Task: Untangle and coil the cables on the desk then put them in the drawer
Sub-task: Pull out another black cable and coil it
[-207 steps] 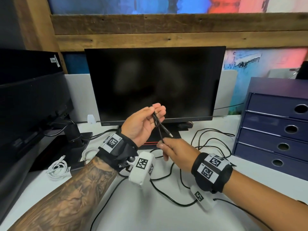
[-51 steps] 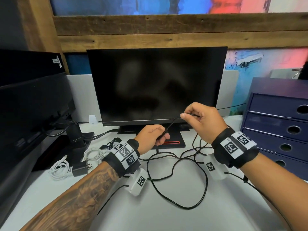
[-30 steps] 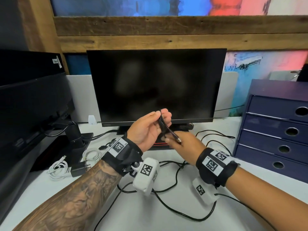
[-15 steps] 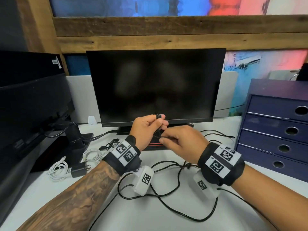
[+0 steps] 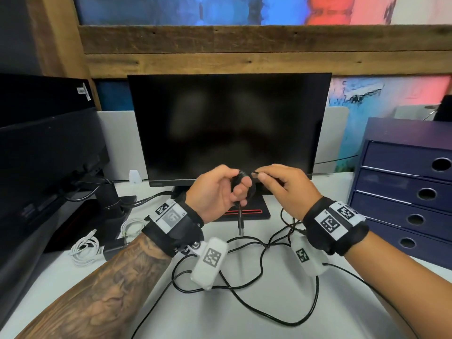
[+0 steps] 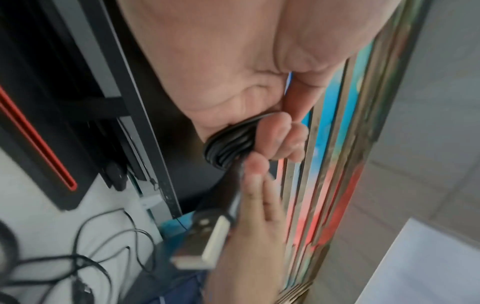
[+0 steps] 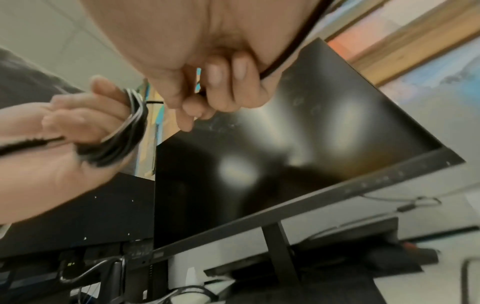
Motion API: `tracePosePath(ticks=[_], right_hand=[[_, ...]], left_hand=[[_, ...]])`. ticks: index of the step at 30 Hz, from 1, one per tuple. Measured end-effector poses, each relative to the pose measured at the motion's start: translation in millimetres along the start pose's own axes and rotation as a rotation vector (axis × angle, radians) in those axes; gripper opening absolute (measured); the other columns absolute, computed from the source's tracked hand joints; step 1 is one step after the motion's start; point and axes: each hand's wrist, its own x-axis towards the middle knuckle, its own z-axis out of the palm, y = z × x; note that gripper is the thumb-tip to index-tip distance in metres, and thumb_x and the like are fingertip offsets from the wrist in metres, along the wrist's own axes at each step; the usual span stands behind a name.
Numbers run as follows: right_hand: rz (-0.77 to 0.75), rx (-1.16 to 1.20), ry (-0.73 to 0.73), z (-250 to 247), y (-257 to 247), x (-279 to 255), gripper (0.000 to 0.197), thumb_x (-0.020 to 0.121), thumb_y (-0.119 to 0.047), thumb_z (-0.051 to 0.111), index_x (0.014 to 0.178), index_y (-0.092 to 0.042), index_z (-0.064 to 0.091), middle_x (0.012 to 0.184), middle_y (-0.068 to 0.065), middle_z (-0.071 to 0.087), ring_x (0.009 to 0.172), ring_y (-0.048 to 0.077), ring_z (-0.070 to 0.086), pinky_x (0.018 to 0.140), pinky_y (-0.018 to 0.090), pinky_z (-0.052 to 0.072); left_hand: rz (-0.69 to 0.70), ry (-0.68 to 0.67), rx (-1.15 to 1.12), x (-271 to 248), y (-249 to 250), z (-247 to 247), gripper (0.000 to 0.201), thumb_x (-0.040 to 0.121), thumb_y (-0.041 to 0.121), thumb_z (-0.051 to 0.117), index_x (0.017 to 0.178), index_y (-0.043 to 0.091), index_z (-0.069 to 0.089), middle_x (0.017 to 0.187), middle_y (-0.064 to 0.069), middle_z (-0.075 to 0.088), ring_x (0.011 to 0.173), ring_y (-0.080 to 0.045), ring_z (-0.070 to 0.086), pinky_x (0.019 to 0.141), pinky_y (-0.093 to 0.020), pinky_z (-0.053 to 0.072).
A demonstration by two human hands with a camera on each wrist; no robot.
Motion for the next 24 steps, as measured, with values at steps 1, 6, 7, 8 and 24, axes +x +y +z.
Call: tracePosePath(ticks=[1, 6, 7, 8, 24], right_hand=[[0.026, 0.042, -0.019, 4.7, 1.7, -2.6, 0.022, 0.102, -0.026, 0.054, 0.115, -0.024, 0.072, 0.099, -0.019, 0.067, 0.095, 0.000, 0.063, 0.088, 0.030, 0.053], [0.182, 0.173, -0.203, 34.7, -6.9, -21.9, 0.023, 0.106, -0.028, 0.047, 0.111, -0.030, 0.069, 0.071, -0.008, 0.059, 0.068, 0.010, 0.055, 0.074, 0.040, 0.053], [0.208, 0.164, -0.244, 39.0, -10.2, -25.7, 0.023, 0.106, -0.029, 0.046, 0.111, -0.030, 0.069, 0.069, -0.013, 0.057, 0.067, 0.005, 0.054, 0.075, 0.038, 0.053], [0.220, 0.140, -0.284, 42.6, -12.9, -29.1, 0.024, 0.105, -0.031, 0.046, 0.112, -0.031, 0.069, 0.067, -0.018, 0.056, 0.068, 0.000, 0.054, 0.076, 0.033, 0.053], [-0.209, -0.522, -0.174, 14.2, -26.4, -14.0, 0.012, 0.097, -0.038, 0.052, 0.097, -0.033, 0.063, 0.083, -0.012, 0.064, 0.076, 0.012, 0.062, 0.060, 0.023, 0.036]], left_hand=[[0.012, 0.010, -0.081, -0.5, 3.8, 1.8, 0.035, 0.097, 0.021, 0.034, 0.087, 0.002, 0.062, 0.063, -0.002, 0.043, 0.060, -0.017, 0.035, 0.067, -0.032, 0.043], [0.104, 0.080, -0.332, 2.5, 10.8, 4.5, 0.032, 0.099, 0.015, 0.031, 0.101, -0.001, 0.058, 0.072, -0.003, 0.049, 0.061, -0.013, 0.043, 0.075, -0.031, 0.045], [0.132, 0.111, -0.348, 4.5, 10.3, 2.5, 0.031, 0.100, 0.014, 0.031, 0.104, -0.002, 0.058, 0.074, -0.003, 0.051, 0.063, -0.013, 0.046, 0.077, -0.031, 0.046], [0.165, 0.144, -0.351, 6.5, 9.5, -0.5, 0.030, 0.101, 0.013, 0.032, 0.107, -0.003, 0.058, 0.077, -0.004, 0.054, 0.065, -0.013, 0.049, 0.081, -0.032, 0.048], [0.070, 0.161, 0.718, 3.9, -29.8, -19.2, 0.036, 0.105, 0.010, 0.043, 0.076, 0.003, 0.063, 0.065, 0.002, 0.067, 0.061, -0.005, 0.060, 0.068, -0.016, 0.046]])
